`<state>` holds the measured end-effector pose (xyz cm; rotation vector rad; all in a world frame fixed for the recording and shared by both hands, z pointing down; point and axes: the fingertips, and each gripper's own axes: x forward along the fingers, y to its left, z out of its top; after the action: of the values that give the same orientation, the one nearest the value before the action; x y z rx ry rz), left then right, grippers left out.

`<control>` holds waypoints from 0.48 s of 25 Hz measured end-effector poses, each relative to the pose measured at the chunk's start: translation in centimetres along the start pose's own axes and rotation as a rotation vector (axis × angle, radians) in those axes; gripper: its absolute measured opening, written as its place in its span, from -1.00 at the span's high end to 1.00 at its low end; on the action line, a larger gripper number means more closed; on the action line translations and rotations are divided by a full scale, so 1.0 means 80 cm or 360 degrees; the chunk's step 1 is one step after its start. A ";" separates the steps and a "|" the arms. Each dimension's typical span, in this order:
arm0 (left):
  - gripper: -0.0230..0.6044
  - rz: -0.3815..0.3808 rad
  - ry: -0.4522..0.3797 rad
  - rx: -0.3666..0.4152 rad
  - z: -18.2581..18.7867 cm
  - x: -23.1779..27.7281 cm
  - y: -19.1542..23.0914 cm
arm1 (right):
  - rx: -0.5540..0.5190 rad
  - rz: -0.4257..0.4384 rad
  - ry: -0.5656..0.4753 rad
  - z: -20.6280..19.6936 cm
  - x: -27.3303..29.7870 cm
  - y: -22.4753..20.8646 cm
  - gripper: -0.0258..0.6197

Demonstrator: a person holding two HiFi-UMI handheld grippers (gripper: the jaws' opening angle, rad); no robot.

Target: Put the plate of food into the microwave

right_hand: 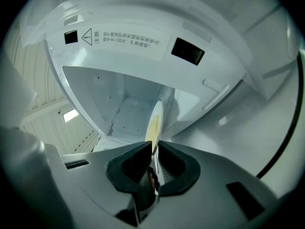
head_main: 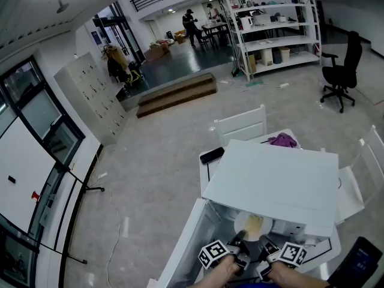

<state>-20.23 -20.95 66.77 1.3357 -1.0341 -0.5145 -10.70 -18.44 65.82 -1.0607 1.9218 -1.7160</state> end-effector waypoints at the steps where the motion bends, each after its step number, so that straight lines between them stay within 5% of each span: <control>1: 0.88 -0.0002 -0.0005 0.0003 0.000 0.001 -0.001 | -0.0010 -0.0004 0.0008 -0.001 -0.002 0.001 0.87; 12: 0.87 -0.0081 -0.0045 0.0051 0.007 0.013 -0.014 | -0.0039 -0.0004 0.0025 0.003 0.003 0.008 0.86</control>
<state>-19.88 -22.33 65.95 1.3893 -1.0375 -0.5580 -10.85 -18.80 65.20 -1.0616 1.9566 -1.7113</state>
